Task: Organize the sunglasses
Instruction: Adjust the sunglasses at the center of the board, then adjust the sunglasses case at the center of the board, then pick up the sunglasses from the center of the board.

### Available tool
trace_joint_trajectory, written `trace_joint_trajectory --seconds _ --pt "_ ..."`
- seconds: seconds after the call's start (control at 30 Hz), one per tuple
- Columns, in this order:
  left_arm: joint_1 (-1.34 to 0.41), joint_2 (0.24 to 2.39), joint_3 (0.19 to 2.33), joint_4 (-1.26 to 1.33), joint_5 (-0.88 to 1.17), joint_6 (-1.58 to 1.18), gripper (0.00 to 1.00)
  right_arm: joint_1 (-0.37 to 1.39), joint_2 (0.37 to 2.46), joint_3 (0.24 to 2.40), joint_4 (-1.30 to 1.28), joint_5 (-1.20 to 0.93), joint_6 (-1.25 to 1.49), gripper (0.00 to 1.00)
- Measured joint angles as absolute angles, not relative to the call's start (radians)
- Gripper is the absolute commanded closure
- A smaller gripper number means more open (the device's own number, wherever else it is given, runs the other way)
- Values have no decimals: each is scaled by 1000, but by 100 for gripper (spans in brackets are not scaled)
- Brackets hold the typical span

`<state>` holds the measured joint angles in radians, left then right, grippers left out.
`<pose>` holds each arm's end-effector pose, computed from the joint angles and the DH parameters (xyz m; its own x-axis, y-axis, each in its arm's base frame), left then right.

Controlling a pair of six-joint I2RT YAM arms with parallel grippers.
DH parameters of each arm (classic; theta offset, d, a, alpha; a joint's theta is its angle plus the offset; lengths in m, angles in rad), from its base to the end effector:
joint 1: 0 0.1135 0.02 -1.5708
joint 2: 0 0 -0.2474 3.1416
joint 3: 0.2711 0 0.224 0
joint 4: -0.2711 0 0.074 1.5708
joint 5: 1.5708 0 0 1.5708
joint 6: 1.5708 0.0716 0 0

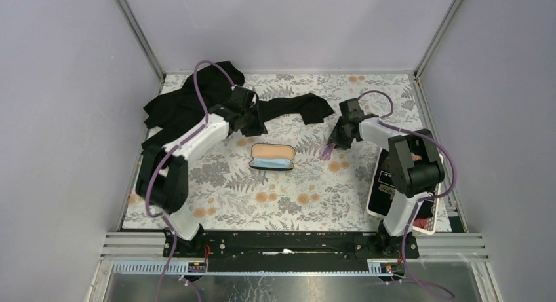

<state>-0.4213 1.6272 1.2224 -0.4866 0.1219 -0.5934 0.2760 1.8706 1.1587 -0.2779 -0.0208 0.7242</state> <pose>0.3132 -0.1499 0.2178 -0.8545 -0.2253 -0.4680 -0.0026 0.9029 -0.4298 0.3609 0.1038 0.1326 -0.7902 0.4646 -0.3996 0.3206 0.8691 0.3767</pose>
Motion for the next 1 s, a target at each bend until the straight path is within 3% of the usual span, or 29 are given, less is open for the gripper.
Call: trace_joint_trajectory --seconds 0.13,0.33,1.0 --pt "-388 1793 1350 -488 123 -568 66 276 1771 1044 -286 -24 653 62" --pt "-368 1920 1361 -519 104 -537 66 278 1650 921 -324 -30 553 60" --pt "-400 1706 1016 -490 255 -570 66 280 1538 852 -418 -43 434 49"
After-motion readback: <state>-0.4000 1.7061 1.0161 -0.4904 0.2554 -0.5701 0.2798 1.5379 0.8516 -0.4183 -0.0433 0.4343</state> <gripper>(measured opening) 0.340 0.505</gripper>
